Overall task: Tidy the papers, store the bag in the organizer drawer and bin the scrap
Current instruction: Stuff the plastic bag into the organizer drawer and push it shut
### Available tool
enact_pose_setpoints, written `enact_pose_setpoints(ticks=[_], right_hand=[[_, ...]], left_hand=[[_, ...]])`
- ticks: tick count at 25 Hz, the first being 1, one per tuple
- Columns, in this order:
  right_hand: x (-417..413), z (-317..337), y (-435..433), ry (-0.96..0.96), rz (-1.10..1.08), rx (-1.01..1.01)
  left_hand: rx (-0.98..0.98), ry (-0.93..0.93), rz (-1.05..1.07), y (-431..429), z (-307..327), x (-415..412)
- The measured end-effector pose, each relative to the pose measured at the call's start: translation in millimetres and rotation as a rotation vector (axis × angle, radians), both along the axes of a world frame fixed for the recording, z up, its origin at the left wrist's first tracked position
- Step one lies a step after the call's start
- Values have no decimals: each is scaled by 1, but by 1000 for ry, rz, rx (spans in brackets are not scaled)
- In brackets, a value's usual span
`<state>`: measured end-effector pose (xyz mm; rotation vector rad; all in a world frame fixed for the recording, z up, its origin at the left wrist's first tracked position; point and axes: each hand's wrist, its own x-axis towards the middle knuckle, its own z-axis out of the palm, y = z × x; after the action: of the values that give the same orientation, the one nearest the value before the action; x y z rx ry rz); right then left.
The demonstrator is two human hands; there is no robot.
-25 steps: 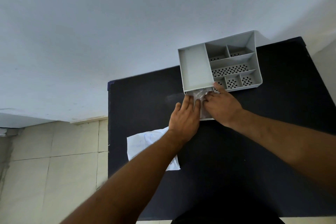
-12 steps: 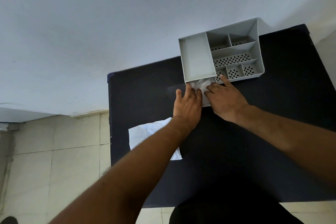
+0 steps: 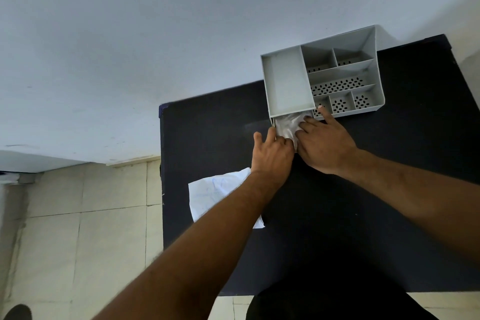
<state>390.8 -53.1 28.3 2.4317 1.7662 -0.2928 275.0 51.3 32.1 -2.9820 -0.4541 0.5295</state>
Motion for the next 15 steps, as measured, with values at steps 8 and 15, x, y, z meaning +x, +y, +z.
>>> enact_pose_setpoints(ticks=[8,15], right_hand=[[-1,3,-6,-2,42,-157],[7,2,6,-120,108,-219]], left_hand=[[-19,-45,66,8,3,4],[-94,61,21,23,-2,1]])
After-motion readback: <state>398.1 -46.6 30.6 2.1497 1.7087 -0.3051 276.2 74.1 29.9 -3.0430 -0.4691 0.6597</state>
